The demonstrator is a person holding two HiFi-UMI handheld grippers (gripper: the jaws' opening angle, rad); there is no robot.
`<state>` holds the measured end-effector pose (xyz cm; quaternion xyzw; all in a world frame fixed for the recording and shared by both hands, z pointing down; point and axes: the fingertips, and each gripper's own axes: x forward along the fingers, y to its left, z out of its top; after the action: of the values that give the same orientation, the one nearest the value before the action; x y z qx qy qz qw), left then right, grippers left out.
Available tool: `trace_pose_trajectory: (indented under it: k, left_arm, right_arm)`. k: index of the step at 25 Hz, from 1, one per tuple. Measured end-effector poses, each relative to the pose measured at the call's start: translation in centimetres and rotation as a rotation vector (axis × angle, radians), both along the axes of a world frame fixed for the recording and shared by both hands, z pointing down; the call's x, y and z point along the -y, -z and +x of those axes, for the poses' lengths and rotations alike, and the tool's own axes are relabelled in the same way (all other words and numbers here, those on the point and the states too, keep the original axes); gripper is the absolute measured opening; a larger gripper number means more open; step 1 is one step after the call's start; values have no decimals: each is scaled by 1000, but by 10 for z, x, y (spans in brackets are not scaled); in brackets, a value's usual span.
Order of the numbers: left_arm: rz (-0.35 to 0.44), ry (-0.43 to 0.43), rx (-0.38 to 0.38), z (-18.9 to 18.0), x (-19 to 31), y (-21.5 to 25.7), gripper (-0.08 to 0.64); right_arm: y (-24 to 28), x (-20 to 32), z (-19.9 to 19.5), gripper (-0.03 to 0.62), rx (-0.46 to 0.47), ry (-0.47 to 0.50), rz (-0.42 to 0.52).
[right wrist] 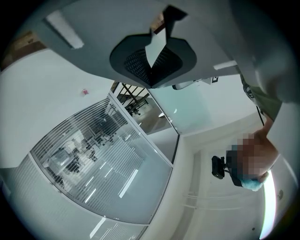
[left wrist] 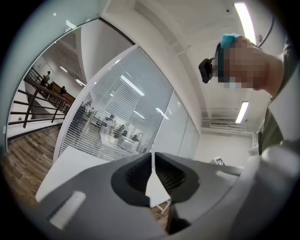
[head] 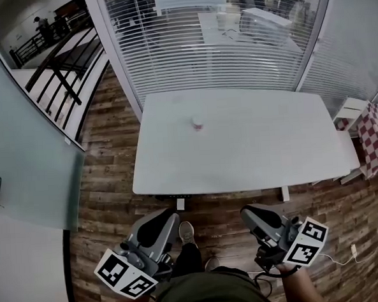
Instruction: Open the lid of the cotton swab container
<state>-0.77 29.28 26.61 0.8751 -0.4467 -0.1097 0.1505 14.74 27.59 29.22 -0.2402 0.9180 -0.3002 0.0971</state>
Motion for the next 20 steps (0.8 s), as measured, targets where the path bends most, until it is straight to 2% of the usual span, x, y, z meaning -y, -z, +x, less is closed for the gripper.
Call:
trace_pose_trajectory:
  k: [20]
  left_arm:
    - [-49,-53,-31,-58,102,-26,28]
  right_arm:
    - [-20,93,-58,9,-41,-55,-52]
